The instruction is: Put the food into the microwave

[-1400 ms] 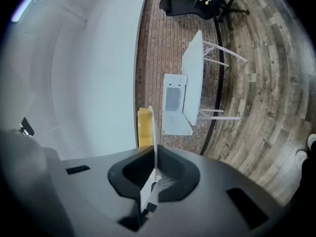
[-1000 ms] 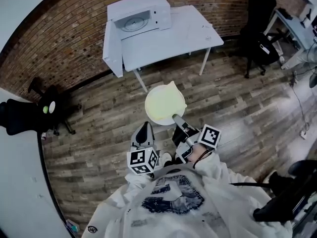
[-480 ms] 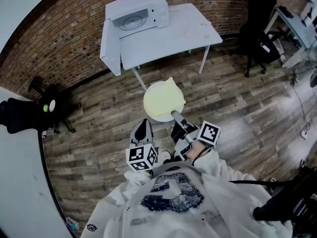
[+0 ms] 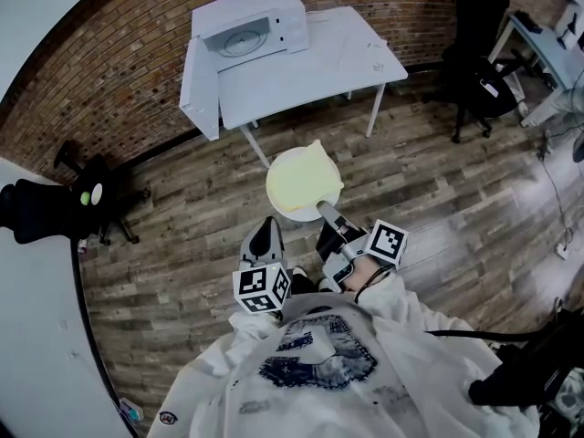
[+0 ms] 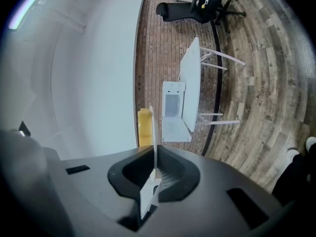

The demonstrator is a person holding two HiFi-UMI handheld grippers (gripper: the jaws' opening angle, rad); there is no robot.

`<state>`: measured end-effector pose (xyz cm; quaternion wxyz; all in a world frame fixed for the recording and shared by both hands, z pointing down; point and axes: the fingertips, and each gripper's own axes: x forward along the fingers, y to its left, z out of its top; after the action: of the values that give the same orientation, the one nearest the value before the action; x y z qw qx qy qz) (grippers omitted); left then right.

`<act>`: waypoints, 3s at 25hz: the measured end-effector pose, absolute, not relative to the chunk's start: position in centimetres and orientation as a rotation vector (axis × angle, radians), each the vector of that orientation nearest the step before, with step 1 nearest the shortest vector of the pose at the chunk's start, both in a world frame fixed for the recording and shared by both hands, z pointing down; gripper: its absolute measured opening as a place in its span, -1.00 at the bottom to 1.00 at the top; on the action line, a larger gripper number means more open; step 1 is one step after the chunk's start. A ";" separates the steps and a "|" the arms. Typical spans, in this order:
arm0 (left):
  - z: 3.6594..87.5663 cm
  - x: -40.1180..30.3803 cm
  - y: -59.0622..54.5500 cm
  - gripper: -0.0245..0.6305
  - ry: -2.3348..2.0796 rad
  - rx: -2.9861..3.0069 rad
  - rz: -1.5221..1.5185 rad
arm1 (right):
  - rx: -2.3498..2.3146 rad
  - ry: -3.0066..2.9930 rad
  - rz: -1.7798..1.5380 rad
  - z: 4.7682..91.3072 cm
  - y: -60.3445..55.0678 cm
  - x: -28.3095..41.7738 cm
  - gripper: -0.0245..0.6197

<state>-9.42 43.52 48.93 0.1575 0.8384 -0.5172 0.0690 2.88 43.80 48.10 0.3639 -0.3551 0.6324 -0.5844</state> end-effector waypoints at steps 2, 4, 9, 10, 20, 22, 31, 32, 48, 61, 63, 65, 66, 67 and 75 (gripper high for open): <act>48.9 -9.3 43.1 -0.90 -1.483 2.399 0.194 | -0.913 1.632 -1.506 48.1 43.5 3.0 -0.85; 48.8 -9.2 42.6 -0.90 -1.487 2.402 0.189 | -0.912 1.636 -1.510 48.1 43.0 3.0 -0.85; 48.7 -9.1 40.5 -0.90 -1.492 2.416 0.180 | -0.917 1.641 -1.506 48.2 40.8 3.1 -0.85; 48.8 -9.1 39.9 -0.90 -1.491 2.417 0.180 | -0.919 1.642 -1.504 48.3 40.2 3.1 -0.85; 49.5 -9.6 31.7 -0.90 -1.482 2.429 0.187 | -0.939 1.637 -1.513 49.0 32.4 2.6 -0.85; 49.5 -9.7 29.3 -0.90 -1.473 2.436 0.190 | -0.948 1.637 -1.508 49.1 30.3 2.3 -0.85; 49.4 -10.6 18.9 -0.90 -1.402 2.453 0.204 | -0.989 1.619 -1.497 48.8 20.6 0.8 -0.85; 49.3 -10.7 17.8 -0.90 -1.393 2.456 0.201 | -0.994 1.614 -1.498 48.7 19.7 0.7 -0.85; 49.0 -12.1 5.8 -0.90 -1.287 2.492 0.166 | -1.038 1.587 -1.451 47.7 8.2 -1.1 -0.85; 49.5 -10.7 0.4 -0.90 -1.282 2.468 0.168 | -1.057 1.590 -1.475 48.5 2.9 0.0 -0.85; 49.5 -10.3 -1.0 -0.90 -1.287 2.460 0.168 | -1.051 1.593 -1.483 48.6 1.4 0.3 -0.85; 49.7 -10.0 -2.5 -0.90 -1.297 2.450 0.176 | -1.045 1.594 -1.495 48.8 -0.3 0.6 -0.85; 49.8 -9.8 -3.2 -0.90 -1.303 2.442 0.181 | -1.040 1.595 -1.501 48.8 -1.1 0.7 -0.85; 50.0 -9.7 -4.0 -0.90 -1.310 2.434 0.185 | -1.035 1.594 -1.509 48.9 -1.9 0.8 -0.85; 50.7 -8.7 -10.5 -0.90 -1.389 2.373 0.193 | -0.996 1.635 -1.572 49.8 -8.8 2.1 -0.85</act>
<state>-8.74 -10.51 50.71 0.1914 0.8449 -0.4947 0.0686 2.13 -8.84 49.76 0.3260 -0.3801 0.6239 -0.6000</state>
